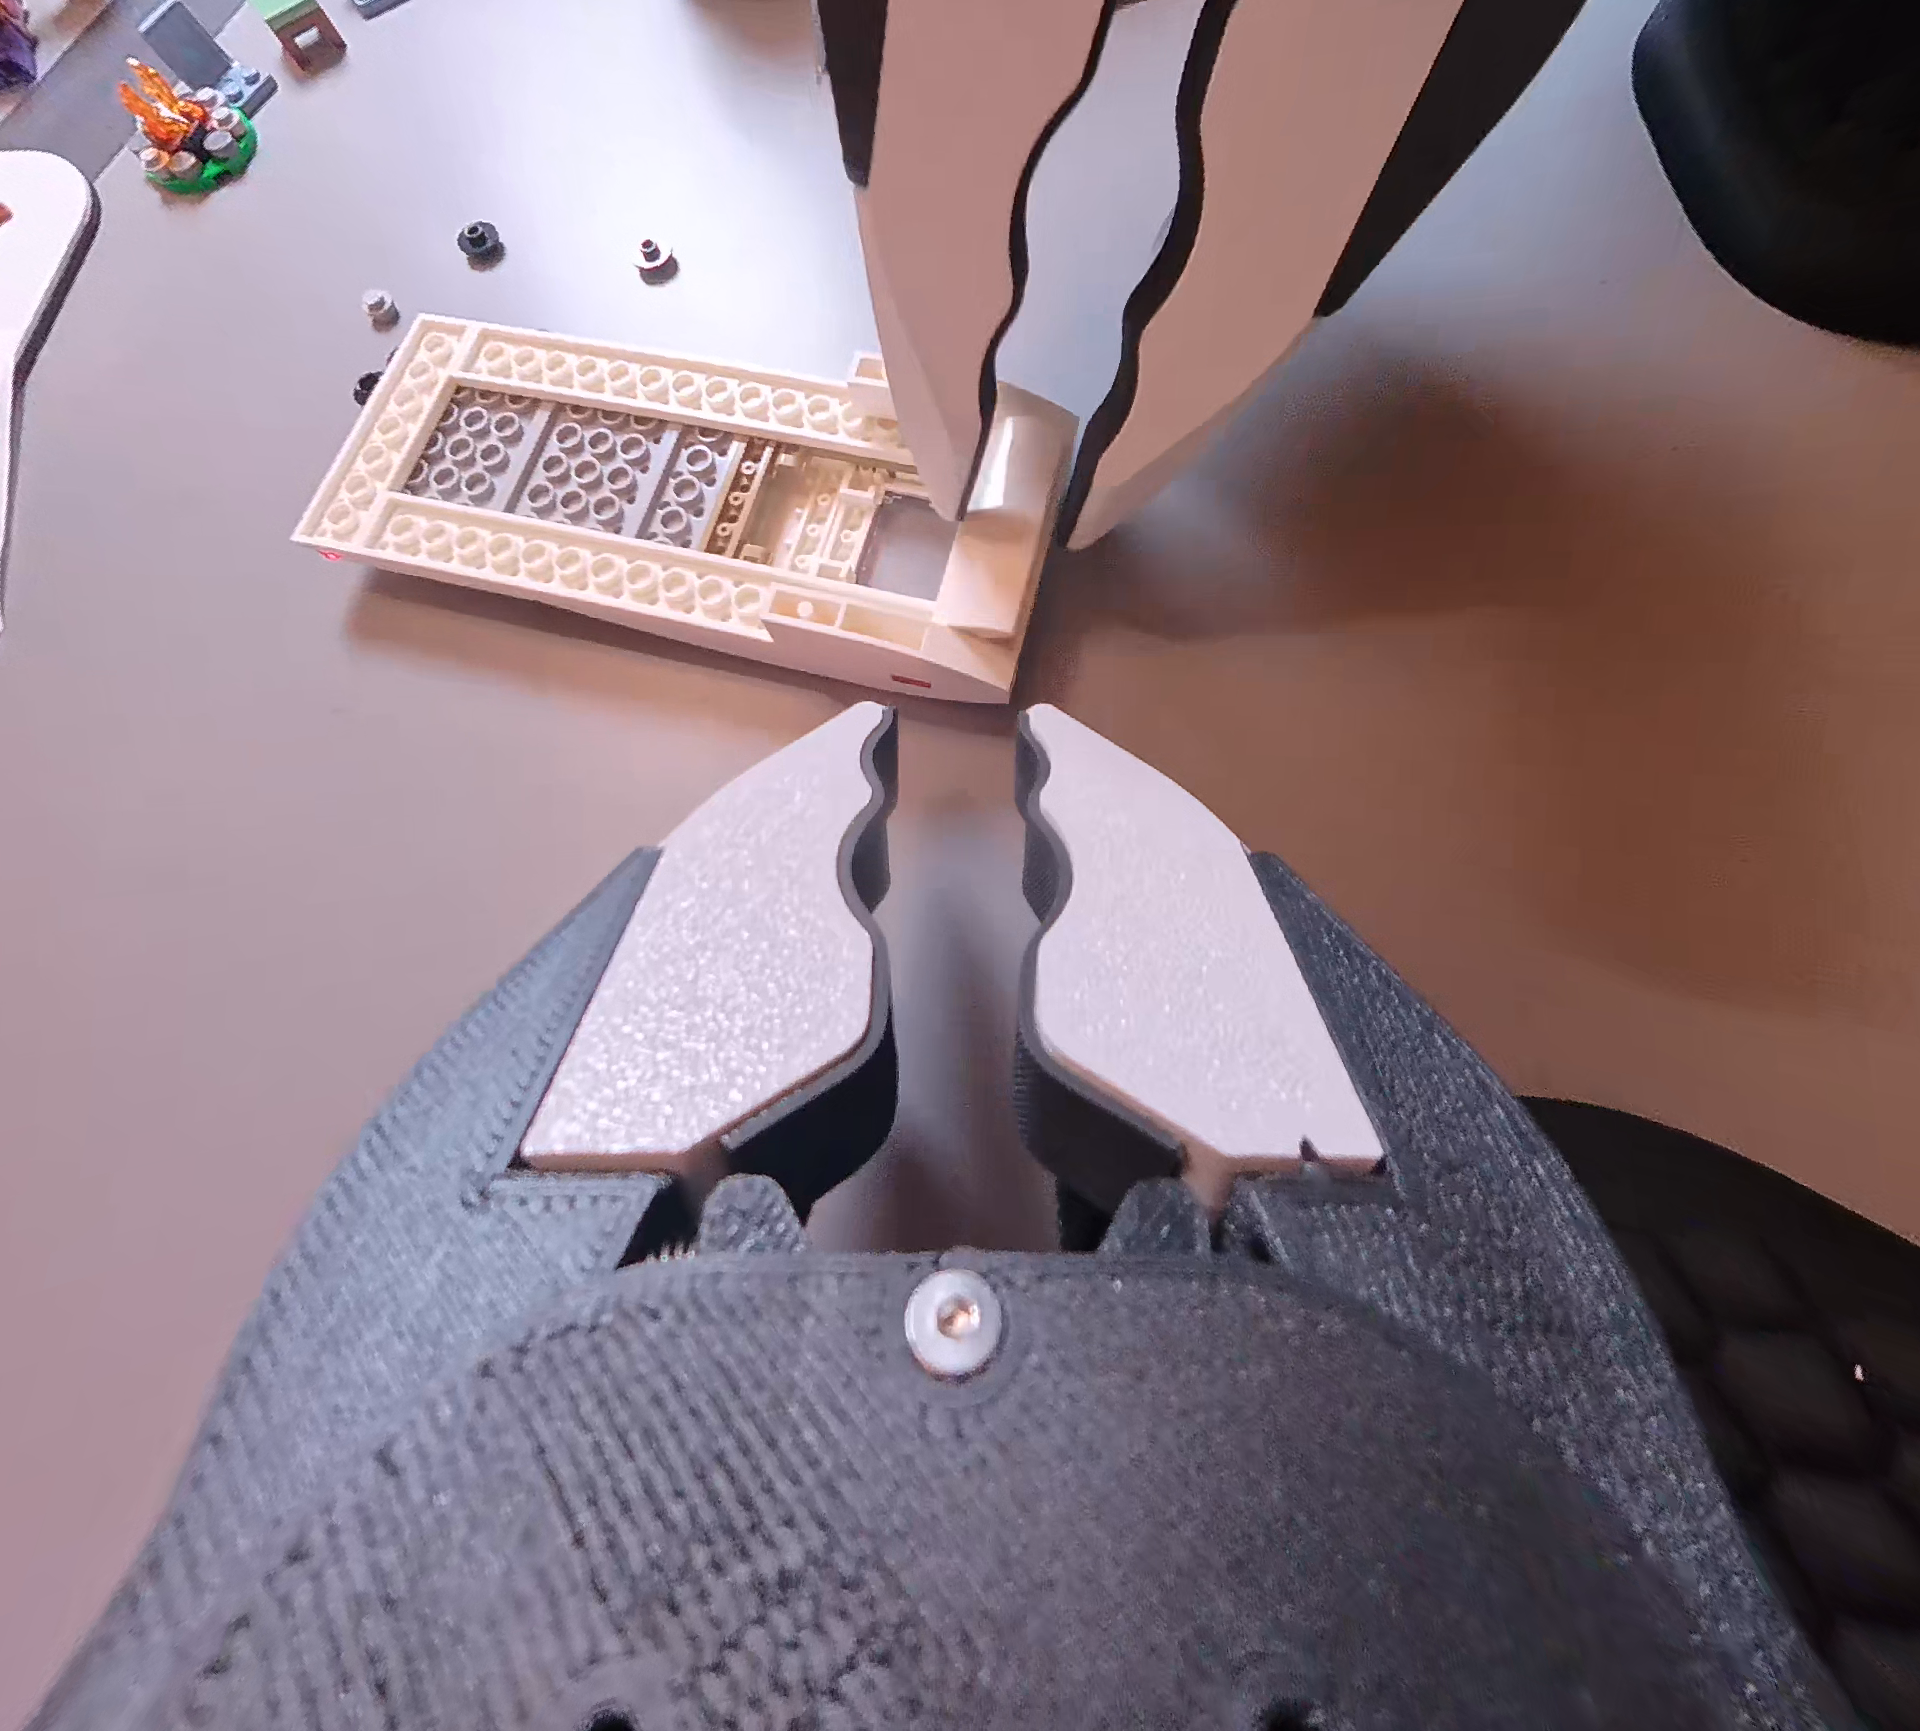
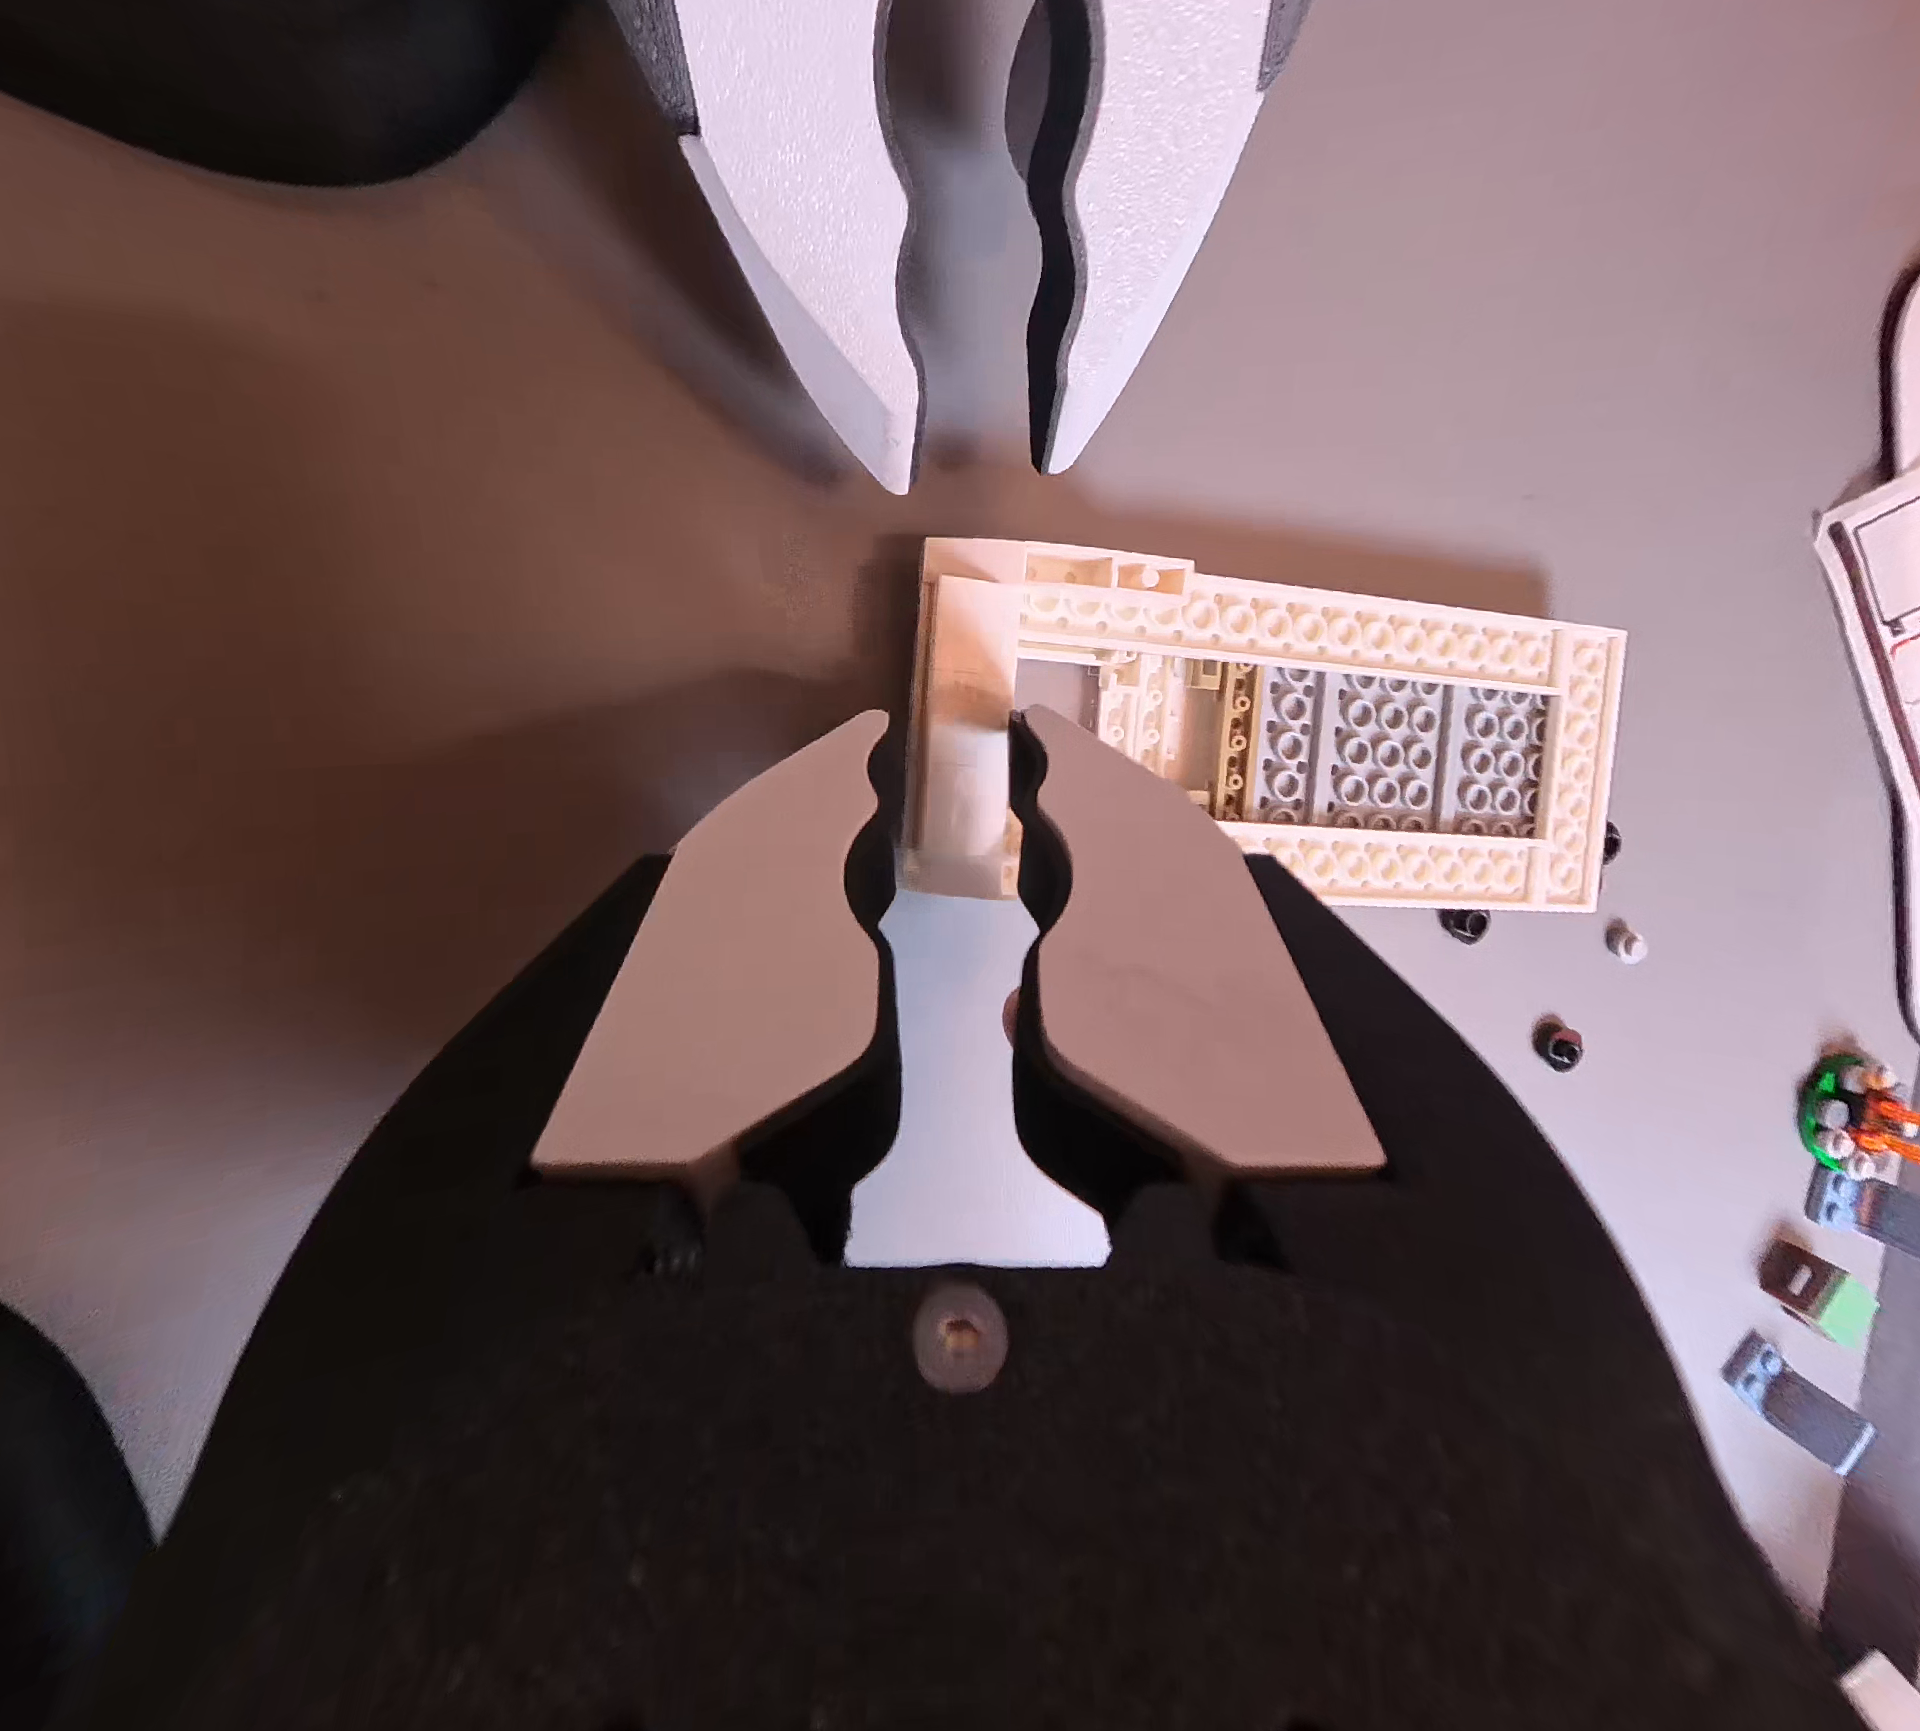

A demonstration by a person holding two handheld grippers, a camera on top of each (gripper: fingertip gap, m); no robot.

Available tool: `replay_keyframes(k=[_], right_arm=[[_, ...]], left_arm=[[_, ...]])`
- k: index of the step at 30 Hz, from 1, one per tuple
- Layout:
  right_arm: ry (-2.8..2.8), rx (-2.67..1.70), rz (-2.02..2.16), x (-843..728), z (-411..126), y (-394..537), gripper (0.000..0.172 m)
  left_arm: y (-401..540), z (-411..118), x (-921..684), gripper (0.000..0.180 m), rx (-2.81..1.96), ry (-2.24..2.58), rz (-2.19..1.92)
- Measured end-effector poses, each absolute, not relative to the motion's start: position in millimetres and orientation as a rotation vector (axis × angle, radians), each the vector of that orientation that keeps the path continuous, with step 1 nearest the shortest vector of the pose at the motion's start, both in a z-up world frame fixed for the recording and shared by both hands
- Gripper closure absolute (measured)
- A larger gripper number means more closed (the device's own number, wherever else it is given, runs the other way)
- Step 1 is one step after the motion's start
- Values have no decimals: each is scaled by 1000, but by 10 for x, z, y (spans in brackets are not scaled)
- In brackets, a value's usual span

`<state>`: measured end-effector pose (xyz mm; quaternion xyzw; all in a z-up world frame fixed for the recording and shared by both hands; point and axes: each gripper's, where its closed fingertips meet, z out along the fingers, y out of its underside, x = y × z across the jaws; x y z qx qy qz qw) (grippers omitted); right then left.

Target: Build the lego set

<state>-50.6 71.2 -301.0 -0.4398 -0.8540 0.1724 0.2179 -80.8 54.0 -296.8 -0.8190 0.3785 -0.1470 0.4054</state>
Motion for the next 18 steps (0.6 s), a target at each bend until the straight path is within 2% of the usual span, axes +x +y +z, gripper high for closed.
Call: replay_keyframes(k=[7,12,16,18], right_arm=[[-2291,-1208,511,-519,-2878,742,150],[-2212,-1235,549,-406,-2820,889,136],[-2049,-1419,744,-261,-2838,1123,134],[-2044,-1368,770,-219,-2871,1190,134]], left_arm=[[541,-2968,-802,159,-2066,953,-367],[554,-2971,-817,159,-2070,941,-358],[587,-2980,-849,154,-2085,891,-384],[564,-2993,-809,148,-2088,894,-443]])
